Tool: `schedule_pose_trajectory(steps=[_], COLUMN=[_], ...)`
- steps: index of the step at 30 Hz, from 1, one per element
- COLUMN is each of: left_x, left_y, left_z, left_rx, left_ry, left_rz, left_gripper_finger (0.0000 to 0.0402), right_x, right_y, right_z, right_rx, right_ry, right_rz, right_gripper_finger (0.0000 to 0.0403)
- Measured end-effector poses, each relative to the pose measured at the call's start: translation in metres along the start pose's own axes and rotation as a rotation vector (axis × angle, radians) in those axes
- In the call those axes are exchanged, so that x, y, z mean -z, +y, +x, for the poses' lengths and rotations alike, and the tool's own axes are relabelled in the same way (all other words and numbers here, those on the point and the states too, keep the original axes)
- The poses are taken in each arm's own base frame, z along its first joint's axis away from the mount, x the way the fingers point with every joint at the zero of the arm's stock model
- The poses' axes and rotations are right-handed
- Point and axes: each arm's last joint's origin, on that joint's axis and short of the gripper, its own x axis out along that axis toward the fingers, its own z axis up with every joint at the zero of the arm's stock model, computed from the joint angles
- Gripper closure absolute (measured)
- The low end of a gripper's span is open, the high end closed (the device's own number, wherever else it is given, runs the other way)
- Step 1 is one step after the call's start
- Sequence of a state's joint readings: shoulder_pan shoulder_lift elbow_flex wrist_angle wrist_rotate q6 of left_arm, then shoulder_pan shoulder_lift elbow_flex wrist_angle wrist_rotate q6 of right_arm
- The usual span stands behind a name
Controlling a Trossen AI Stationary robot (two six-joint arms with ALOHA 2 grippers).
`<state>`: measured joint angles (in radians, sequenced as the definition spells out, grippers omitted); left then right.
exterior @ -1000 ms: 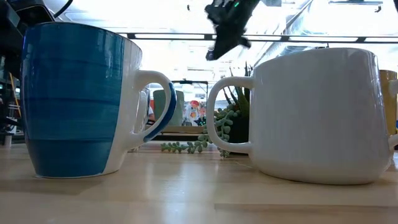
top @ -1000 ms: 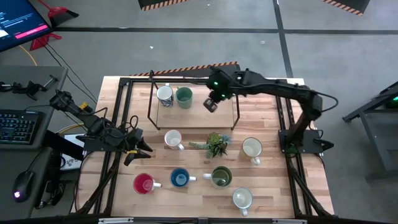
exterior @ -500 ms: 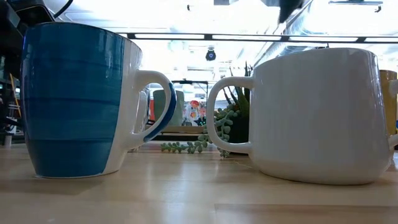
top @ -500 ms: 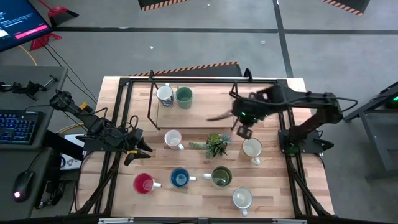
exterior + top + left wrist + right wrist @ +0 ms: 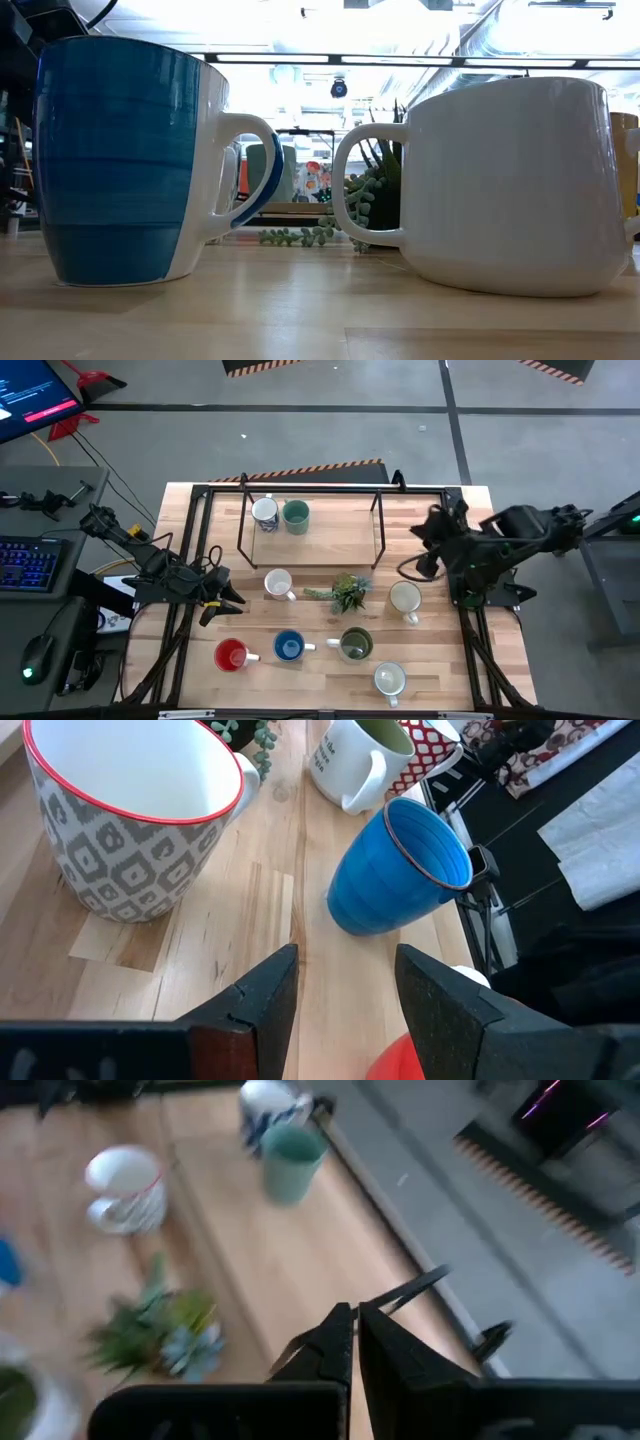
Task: Place coffee mugs
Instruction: Put the red mug on the shelf
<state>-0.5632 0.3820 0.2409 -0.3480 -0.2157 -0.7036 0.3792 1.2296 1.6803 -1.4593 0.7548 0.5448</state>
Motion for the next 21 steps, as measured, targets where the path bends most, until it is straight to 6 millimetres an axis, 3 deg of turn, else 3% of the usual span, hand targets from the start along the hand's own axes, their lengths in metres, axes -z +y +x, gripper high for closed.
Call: schedule_pose_trajectory(steps=[5,11,21], left_x=[0.0,0.0,0.0], left_y=[0.0,0.0,0.0], left_z=[0.0,0.0,0.0], left_rx=[-0.001,-0.001,-0.008], left_ry=[-0.004,-0.004,-0.01], left_rz=[-0.028,-0.08,-0.079], left_gripper_finger=[0.0243,0.0243,0.0243], right_x=[0.052,0.113,0.169], right_y=[0.0,0.0,-0.008], right_z=[0.017,0.047,0.067], right_rx=[0.023,-0.142,-0.518], right_ry=[-0.077,-0.2,-0.622], right_rz=[0.071,0.22,0.312], right_gripper_finger=[0.0402,0.0402,0.0402])
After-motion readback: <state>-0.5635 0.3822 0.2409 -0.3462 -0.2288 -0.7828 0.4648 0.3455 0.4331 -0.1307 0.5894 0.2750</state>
